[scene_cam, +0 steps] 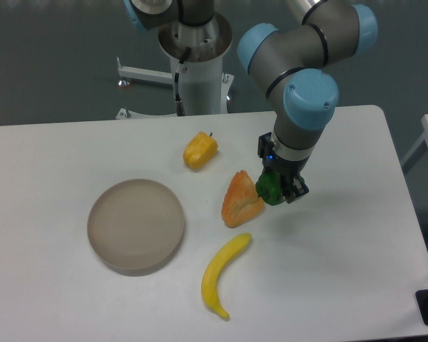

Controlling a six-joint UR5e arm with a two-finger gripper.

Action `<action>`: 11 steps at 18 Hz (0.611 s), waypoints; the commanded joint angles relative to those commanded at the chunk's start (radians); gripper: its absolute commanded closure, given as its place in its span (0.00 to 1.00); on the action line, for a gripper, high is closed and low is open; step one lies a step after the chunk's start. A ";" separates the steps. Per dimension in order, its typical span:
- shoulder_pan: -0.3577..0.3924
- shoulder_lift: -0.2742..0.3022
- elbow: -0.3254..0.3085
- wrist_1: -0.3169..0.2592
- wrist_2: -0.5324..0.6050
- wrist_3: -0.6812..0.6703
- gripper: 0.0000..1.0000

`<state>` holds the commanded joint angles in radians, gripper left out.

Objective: Place the green pepper on the plate
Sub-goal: 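Grasp the green pepper beside the orange wedge and lift it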

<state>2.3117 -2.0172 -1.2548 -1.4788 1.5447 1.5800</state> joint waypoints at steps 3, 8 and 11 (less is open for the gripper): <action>-0.003 0.002 0.002 -0.002 0.003 -0.003 0.68; -0.054 0.043 -0.049 -0.005 -0.018 -0.061 0.70; -0.109 0.089 -0.101 0.005 -0.058 -0.141 0.70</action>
<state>2.2031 -1.9283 -1.3560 -1.4741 1.4866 1.4391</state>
